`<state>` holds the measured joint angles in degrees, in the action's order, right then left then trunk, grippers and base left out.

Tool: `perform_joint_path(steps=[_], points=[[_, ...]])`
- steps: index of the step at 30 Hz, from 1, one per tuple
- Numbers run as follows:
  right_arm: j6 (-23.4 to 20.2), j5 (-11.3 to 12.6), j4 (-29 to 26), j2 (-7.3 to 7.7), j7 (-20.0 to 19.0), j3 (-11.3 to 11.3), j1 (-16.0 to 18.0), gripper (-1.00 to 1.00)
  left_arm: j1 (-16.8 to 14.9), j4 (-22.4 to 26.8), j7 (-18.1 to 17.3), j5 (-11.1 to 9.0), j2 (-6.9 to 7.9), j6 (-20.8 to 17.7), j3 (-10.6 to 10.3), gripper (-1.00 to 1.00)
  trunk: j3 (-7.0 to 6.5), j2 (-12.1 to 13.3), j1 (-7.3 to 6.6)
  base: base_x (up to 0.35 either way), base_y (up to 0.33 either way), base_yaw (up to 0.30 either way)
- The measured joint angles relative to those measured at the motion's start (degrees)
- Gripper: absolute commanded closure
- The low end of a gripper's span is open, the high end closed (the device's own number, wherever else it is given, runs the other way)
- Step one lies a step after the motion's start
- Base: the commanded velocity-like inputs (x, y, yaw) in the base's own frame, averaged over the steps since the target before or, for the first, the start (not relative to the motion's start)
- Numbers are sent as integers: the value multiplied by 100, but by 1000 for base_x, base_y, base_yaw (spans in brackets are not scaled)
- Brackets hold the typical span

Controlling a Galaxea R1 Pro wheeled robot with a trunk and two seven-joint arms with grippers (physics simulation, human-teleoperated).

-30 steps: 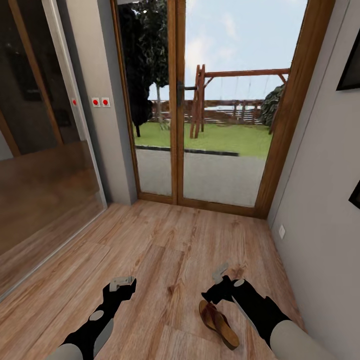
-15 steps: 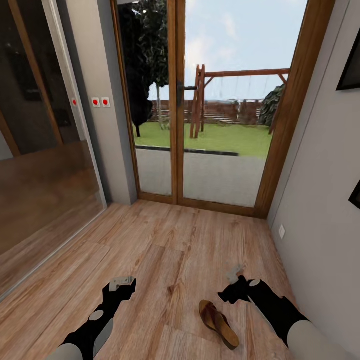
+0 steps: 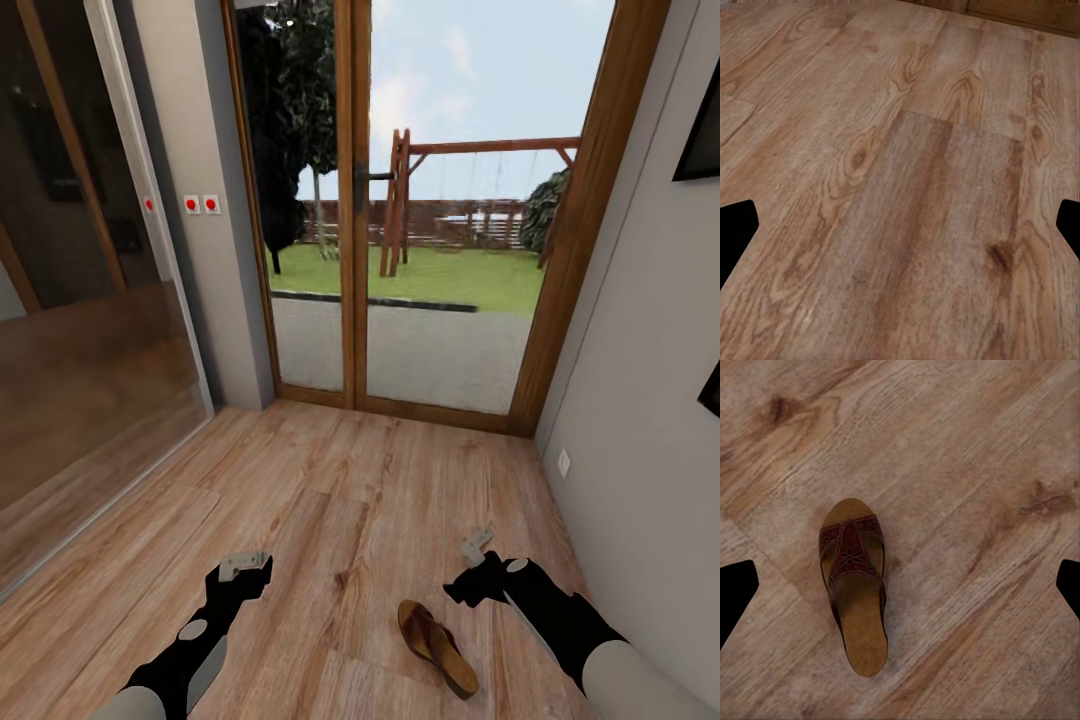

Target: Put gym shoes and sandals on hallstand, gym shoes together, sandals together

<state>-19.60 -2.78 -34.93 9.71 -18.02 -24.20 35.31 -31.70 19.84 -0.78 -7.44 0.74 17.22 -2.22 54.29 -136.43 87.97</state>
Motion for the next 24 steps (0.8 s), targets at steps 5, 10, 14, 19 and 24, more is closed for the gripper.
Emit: perform_joint_path(steps=[5, 10, 14, 19, 24], points=[[0, 0, -1, -1, 1, 6, 0, -100, -7, 705, 2, 10, -5, -243, -1, -100, 127, -199, 109, 0, 0, 0], [0, 1, 36, 6, 6, 1, 0, -100, -9, 1647, -1, 20, -9, -1245, -5, -100, 245, -361, 198, 0, 0, 0], [14, -39, 674, 10, 11, -29, -2, -100, -9, 1974, -5, 21, -10, -1544, -8, -100, 284, -361, 198, 0, 0, 0], [437, -34, 1117, 11, 12, -50, 1, -100, -9, 1996, -6, 22, -10, -1573, -9, -100, 328, -361, 198, 0, 0, 0], [1127, -37, 1542, 27, 12, -62, 2, -100, -9, 2000, -6, 22, -10, -1579, -11, -100, 366, -361, 198, 0, 0, 0]])
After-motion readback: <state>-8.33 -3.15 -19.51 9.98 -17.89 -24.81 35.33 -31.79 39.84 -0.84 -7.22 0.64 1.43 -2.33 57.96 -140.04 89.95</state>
